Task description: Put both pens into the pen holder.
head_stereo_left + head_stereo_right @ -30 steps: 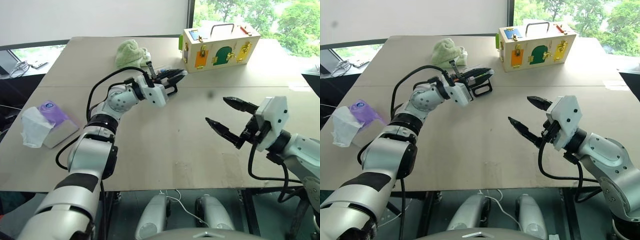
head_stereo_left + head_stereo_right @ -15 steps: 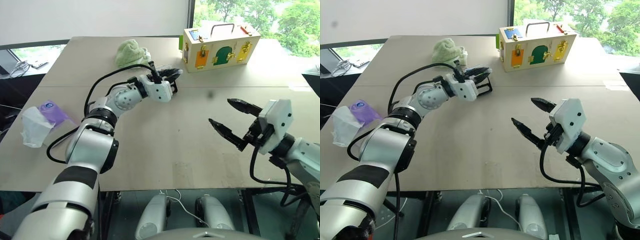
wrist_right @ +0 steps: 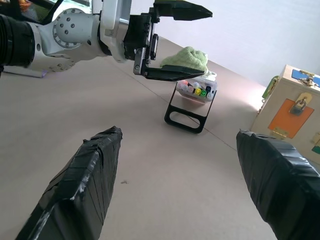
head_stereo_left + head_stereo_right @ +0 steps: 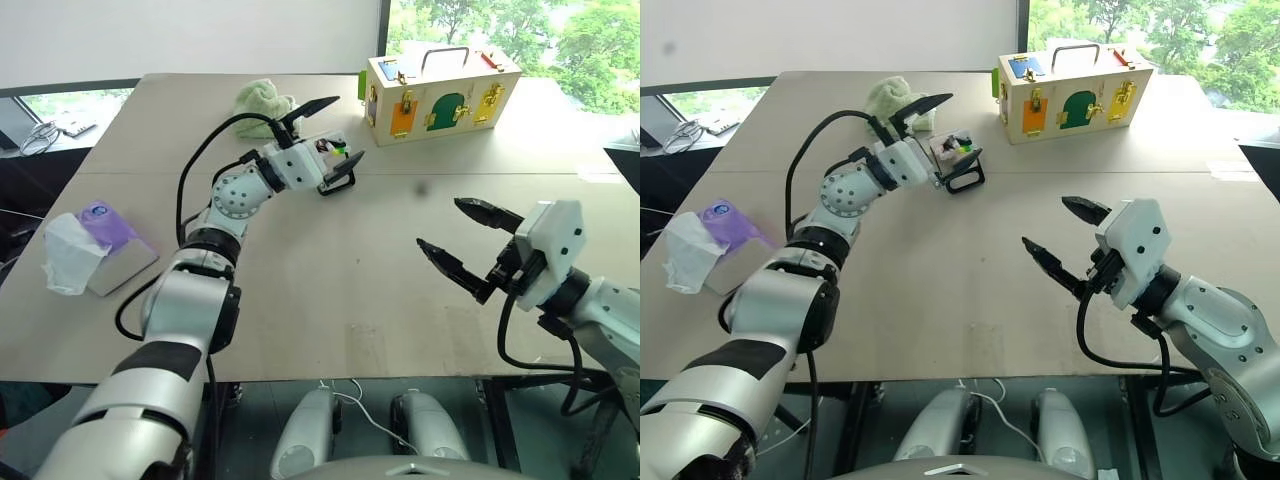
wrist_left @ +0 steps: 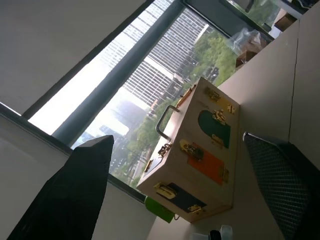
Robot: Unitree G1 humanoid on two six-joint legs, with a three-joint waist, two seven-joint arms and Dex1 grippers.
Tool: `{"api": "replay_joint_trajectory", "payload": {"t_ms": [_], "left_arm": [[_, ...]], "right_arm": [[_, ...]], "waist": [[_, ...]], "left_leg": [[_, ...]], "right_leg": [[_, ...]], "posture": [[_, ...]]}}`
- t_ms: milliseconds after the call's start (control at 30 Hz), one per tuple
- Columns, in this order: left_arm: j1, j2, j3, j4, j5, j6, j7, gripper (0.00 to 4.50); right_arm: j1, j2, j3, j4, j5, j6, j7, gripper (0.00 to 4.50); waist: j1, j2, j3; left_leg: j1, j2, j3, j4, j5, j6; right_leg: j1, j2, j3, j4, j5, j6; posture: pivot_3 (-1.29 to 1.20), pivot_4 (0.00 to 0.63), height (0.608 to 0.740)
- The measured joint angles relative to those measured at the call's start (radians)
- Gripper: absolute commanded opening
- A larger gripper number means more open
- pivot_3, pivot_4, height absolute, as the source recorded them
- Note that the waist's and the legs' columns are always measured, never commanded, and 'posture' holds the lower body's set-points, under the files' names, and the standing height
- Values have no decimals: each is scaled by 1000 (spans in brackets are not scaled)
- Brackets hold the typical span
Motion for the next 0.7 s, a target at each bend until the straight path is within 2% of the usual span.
{"api": "replay_joint_trajectory", "payload": {"t_ms": [67,133,200,267,333,400,533,567,700], "left_arm": [[86,-32,38,-175,-158,196,-96,4470],[234,-28,54,-462,-294,459,-101,4470],[464,23,54,-857,-418,816,-33,4470],[657,101,67,-1188,-482,1124,88,4470],[773,162,96,-1373,-509,1318,175,4470],[926,220,179,-1569,-572,1503,256,4470],[1134,230,329,-1764,-717,1667,310,4470],[1227,232,393,-1828,-761,1708,321,4470],[1360,232,492,-1897,-803,1752,331,4470]], "right_arm": [[-12,0,19,4,-7,0,5,3908],[-34,0,41,27,-21,-3,11,3908],[-61,0,68,81,-55,-11,18,3908],[-71,-2,75,136,-76,-25,35,3908],[-70,-8,71,164,-80,-38,57,3908],[-63,-26,59,186,-79,-57,98,3908],[-26,-62,22,209,-71,-85,170,3908],[3,-85,-4,215,-64,-92,211,3908],[57,-128,-71,260,-51,-95,284,3908]], "waist": [[-3,0,0],[-21,0,0],[-46,0,0],[-52,0,0],[-46,1,0],[-42,2,0],[-18,2,0],[-14,2,0],[0,2,0]], "left_leg": [[0,0,0,0,0,0],[0,2,0,0,0,0],[1,3,1,0,0,-1],[0,4,0,-2,1,-2],[1,4,-1,-3,0,-1],[3,4,-1,-3,0,-1],[4,4,-1,-2,0,-1],[4,3,-1,-2,0,-1],[6,4,0,-2,0,-1]], "right_leg": [[0,0,0,0,0,0],[0,-2,2,0,0,0],[0,-3,6,-1,0,0],[-2,-1,7,-1,0,-1],[-2,-2,7,0,0,-1],[0,-2,6,0,0,-1],[3,-3,6,-2,0,-1],[3,-4,6,-2,0,-1],[4,-3,6,-2,-3,-5]], "posture": [[0,150,740],[0,150,740],[0,150,740],[0,150,740],[0,150,740],[0,150,740],[0,150,740],[0,150,740],[0,150,740]]}}
